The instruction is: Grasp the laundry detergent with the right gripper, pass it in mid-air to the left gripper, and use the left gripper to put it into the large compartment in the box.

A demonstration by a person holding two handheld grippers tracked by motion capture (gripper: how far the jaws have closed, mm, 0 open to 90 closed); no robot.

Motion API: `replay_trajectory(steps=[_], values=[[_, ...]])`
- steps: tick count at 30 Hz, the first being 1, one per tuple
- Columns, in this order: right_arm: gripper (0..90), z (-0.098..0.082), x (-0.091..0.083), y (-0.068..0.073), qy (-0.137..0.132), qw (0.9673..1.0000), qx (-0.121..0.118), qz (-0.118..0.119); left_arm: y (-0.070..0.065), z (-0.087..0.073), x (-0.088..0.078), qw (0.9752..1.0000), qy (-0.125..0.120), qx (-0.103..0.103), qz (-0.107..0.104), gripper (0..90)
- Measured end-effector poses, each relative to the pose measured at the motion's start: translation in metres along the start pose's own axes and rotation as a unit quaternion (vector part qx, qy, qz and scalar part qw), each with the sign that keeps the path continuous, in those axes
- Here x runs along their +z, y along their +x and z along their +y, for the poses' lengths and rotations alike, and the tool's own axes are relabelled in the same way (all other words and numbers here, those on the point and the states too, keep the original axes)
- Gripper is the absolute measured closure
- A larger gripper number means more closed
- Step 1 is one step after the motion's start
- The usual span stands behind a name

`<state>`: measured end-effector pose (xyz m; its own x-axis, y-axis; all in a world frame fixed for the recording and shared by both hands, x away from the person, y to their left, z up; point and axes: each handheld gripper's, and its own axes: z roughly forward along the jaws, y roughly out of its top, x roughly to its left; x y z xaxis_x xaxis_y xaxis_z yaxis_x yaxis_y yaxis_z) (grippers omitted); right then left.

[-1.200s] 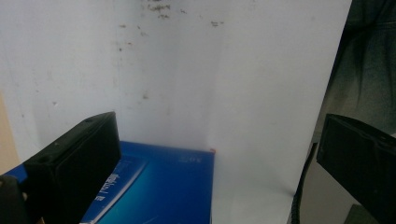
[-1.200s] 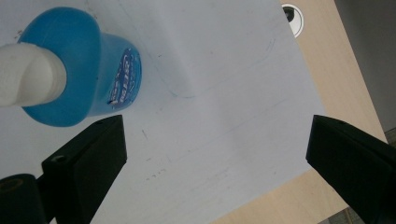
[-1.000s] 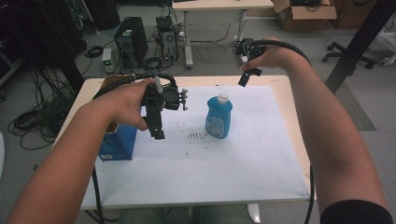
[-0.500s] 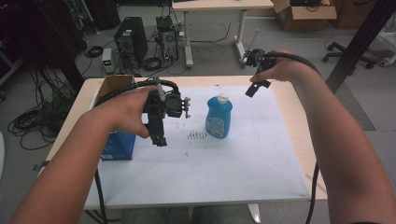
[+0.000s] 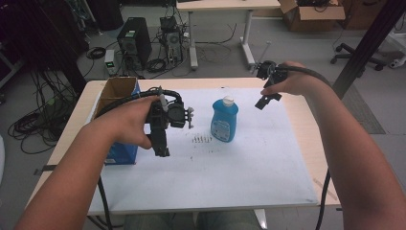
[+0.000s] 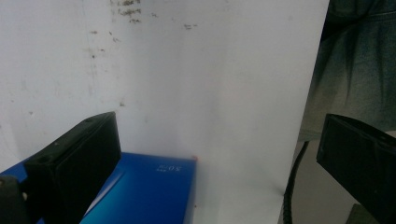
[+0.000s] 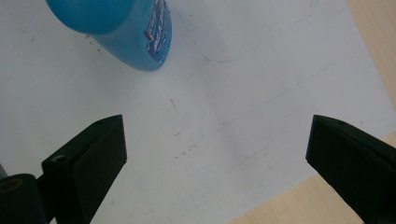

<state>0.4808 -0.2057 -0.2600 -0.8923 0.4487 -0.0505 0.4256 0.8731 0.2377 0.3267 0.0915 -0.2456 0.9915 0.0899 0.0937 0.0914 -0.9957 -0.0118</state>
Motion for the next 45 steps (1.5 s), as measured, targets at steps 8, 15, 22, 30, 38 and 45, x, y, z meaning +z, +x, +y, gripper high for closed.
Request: replay_trajectory(steps=[8,15,22,30,38,45], values=[[5.4,-0.008,0.004,0.003,-0.001,1.0000,0.000,0.003,-0.003,-0.002,0.005,1.0000,0.002,-0.001,-0.003,0.2],[5.3,-0.013,0.010,0.011,-0.012,0.9999,-0.004,0.008,-0.003,-0.002,0.010,1.0000,0.004,-0.001,-0.006,0.2],[5.4,-0.020,0.022,0.014,-0.029,0.9994,-0.003,0.019,-0.003,-0.001,0.012,1.0000,0.006,0.000,-0.006,0.2],[5.5,-0.028,0.035,0.017,-0.060,0.9978,0.000,0.028,-0.003,-0.002,0.014,1.0000,0.006,-0.001,-0.007,0.2],[5.5,-0.033,0.052,0.022,-0.077,0.9961,0.001,0.042,-0.004,-0.003,0.016,1.0000,0.006,-0.002,-0.008,0.2],[5.5,-0.034,0.066,0.027,-0.091,0.9945,0.000,0.051,-0.005,-0.003,0.017,1.0000,0.005,-0.002,-0.008,0.2]])
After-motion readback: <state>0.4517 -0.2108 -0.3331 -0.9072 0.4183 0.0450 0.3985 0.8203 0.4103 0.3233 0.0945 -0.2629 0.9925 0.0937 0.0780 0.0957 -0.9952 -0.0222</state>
